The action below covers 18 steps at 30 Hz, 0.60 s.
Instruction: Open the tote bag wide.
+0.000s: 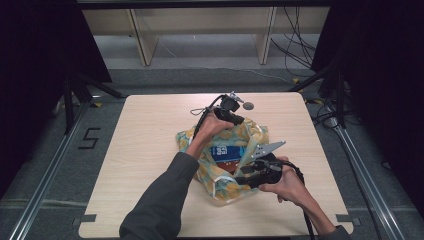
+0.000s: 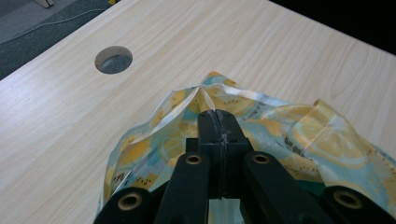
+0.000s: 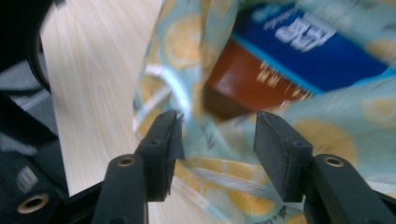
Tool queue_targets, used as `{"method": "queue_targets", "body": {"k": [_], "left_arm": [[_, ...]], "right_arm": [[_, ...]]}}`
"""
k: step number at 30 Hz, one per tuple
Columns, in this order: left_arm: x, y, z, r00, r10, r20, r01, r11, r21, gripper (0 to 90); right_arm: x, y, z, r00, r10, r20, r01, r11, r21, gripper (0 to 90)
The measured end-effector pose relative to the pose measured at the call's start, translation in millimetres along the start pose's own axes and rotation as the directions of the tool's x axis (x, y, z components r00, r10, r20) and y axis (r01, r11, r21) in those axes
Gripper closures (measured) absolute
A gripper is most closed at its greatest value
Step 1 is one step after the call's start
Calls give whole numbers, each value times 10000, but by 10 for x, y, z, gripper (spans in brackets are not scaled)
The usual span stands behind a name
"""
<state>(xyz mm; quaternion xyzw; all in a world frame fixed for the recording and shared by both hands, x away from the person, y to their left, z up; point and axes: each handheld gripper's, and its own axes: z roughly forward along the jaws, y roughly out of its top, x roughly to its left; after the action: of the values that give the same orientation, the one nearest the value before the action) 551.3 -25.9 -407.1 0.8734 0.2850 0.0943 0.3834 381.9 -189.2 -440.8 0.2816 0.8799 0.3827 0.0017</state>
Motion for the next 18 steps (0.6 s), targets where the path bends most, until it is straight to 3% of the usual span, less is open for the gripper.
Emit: {"method": "queue_targets", "body": {"k": [2, 4, 7, 9, 13, 16, 17, 18], "left_arm": [[22, -11, 12, 10000, 6, 43, -7, 9999, 114, 894], [53, -24, 30, 9998, -200, 17, 199, 9998, 60, 894], [70, -51, 53, 9992, -391, 115, 391, 9992, 59, 895], [80, -56, 49, 9989, -443, 162, 443, 9990, 0, 894], [102, -48, 26, 9953, -966, 41, 967, 9945, -393, 895], [140, -30, 21, 9881, -1541, 27, 1539, 9853, -745, 895], [146, -30, 32, 9879, -1553, -27, 1546, 9850, -766, 896], [148, -34, 38, 9887, -1490, -182, 1474, 9866, -706, 895]], "right_arm": [[20, -28, 33, 9998, -174, 15, 174, 9998, 71, 585], [49, -69, 81, 9984, -532, -181, 539, 9977, 402, 713], [39, -184, 142, 9979, -639, -140, 650, 9924, 1041, 899], [40, -283, 150, 9979, -608, -214, 633, 9869, 1485, 900], [161, -475, 102, 9972, -439, -610, 536, 9844, 1678, 900], [206, -625, 192, 9938, -856, -705, 992, 9707, 2187, 900], [231, -656, 214, 9972, -371, -642, 508, 9726, 2267, 900], [229, -647, 214, 9974, -355, -634, 492, 9720, 2296, 900]]}}
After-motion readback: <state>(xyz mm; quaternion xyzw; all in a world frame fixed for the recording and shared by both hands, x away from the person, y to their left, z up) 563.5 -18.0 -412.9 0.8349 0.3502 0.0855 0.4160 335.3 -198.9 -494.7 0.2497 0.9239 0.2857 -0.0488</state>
